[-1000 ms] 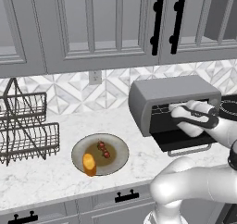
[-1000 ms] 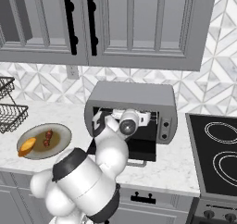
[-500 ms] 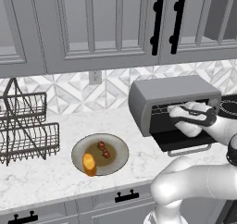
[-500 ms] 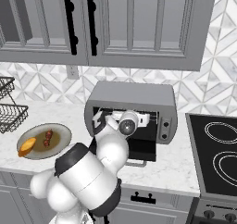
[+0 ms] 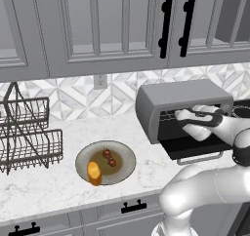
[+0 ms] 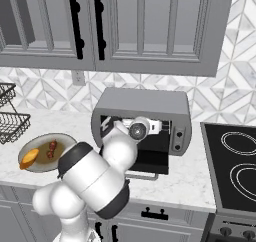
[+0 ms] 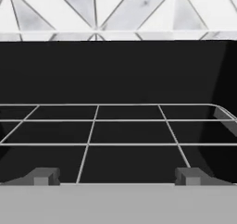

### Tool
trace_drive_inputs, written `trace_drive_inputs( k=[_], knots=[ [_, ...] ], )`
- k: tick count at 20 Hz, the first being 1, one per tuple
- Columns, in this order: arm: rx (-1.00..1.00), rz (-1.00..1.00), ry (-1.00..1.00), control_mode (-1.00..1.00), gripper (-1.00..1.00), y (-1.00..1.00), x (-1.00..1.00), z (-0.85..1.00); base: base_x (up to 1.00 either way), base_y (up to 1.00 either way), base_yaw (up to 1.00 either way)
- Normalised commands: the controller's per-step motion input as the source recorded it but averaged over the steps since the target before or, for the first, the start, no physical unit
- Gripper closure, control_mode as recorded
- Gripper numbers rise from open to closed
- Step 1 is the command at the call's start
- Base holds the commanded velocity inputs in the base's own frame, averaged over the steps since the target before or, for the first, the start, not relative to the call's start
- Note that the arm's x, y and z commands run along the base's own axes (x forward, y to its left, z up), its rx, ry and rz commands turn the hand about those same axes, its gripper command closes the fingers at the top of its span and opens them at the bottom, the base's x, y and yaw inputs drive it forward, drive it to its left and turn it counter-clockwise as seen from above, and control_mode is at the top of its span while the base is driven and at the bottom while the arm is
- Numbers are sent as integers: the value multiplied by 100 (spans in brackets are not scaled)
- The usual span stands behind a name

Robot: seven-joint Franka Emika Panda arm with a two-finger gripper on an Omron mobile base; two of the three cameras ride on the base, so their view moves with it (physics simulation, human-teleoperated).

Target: Pick up the kebab skewer and baguette bread, and place them inside the toaster oven. Close the toaster oven door and start by setting the timer.

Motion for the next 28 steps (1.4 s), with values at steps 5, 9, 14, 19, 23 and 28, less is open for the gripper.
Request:
trace_drive_inputs(
  k=[5,9,14,19,23,28],
  knots=[
    [0,0,16,-100,-100,0,0,-27,0,0,0],
    [1,0,18,-100,-100,0,-10,-63,0,0,0],
    [1,0,11,-100,-100,0,-57,-97,0,0,0],
    [1,2,14,-100,-100,0,-88,-100,0,0,0],
    [0,8,19,-100,-100,0,-93,-100,0,0,0],
    [0,6,24,-100,-100,0,-83,-89,0,0,0]
  ],
)
